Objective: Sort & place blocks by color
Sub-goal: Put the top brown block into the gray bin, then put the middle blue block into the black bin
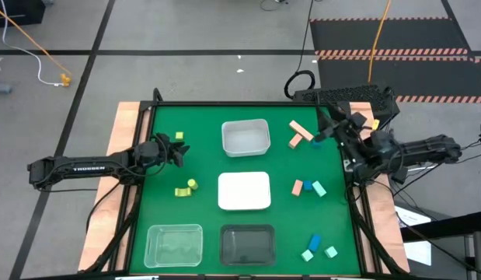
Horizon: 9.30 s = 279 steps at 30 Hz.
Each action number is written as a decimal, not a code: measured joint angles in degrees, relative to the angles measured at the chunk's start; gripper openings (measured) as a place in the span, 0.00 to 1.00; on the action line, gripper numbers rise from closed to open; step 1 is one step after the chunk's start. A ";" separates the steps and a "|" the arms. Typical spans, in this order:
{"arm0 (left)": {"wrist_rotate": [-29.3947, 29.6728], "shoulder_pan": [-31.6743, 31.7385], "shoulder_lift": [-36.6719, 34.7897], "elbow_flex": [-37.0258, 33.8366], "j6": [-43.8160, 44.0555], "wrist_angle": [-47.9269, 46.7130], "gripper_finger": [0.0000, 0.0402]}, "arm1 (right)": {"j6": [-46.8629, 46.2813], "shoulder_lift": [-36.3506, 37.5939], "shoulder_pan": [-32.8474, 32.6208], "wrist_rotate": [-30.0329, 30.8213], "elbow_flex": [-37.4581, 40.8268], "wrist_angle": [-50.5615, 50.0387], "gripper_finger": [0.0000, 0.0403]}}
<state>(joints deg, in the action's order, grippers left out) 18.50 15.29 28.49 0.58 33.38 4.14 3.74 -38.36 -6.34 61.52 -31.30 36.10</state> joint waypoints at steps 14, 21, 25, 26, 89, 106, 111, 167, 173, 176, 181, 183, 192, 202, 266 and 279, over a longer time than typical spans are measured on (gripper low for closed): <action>0.00 0.00 0.00 0.00 -0.05 0.00 0.44 | 6.61 -11.56 0.74 12.89 -10.65 -4.96 0.55; 0.00 0.02 -0.01 0.01 0.03 0.00 0.44 | 2.61 -15.19 3.93 -3.08 -10.66 0.10 0.55; 0.00 0.02 -0.02 0.02 -0.02 0.00 0.44 | -1.06 -16.73 6.63 -21.12 -10.66 -0.01 0.55; 0.00 0.02 -0.01 0.01 0.01 0.00 0.44 | -1.89 -17.13 7.56 -25.21 -10.64 1.26 0.55; 0.00 0.02 -0.02 0.02 -0.08 0.00 0.44 | -35.71 -31.41 42.10 -48.28 -12.45 -74.93 0.55; 0.00 0.02 -0.01 0.01 -0.08 0.00 0.44 | -21.95 -42.84 50.61 -55.48 -9.72 -63.37 0.55; 0.00 0.02 -0.01 0.00 -0.08 -0.01 0.44 | -20.55 -47.20 50.61 -55.74 -9.96 -62.50 0.54; 0.00 0.00 0.00 0.00 0.00 0.00 0.44 | -28.32 -26.94 22.79 -59.56 -9.74 -0.21 0.28; 0.00 0.02 0.00 0.01 -0.02 -0.02 0.44 | -28.43 -36.31 17.14 -54.34 -9.74 5.56 0.28; 0.00 0.00 0.00 0.02 -0.06 -0.02 0.44 | -28.56 -40.55 15.52 -52.03 -9.74 6.58 0.28; 0.00 0.01 -0.01 0.01 -0.07 -0.02 0.44 | -28.58 -45.54 14.42 -49.24 -9.74 6.56 0.28; 0.00 0.02 0.00 0.02 0.00 -0.02 0.44 | -28.83 -46.98 14.44 -49.22 -9.74 6.58 0.29; -0.02 0.00 -0.02 0.00 -0.03 0.00 0.44 | -35.12 -51.23 16.11 -48.93 -9.78 4.08 0.38; -0.01 0.00 -0.01 0.00 -0.06 0.04 0.44 | -36.06 -51.97 16.91 -47.80 -9.78 3.31 0.39; 0.00 0.00 -0.02 0.00 -0.08 0.07 0.44 | -91.63 -33.98 -3.71 -61.85 -9.72 -83.28 0.66; 0.00 0.02 0.00 0.00 0.01 0.12 0.44 | -90.25 -41.98 -4.23 -59.97 -9.94 -83.20 0.62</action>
<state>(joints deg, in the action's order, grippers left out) 18.50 15.31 28.48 0.58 33.39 4.27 -86.50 -80.34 -10.57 1.55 -41.24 -47.10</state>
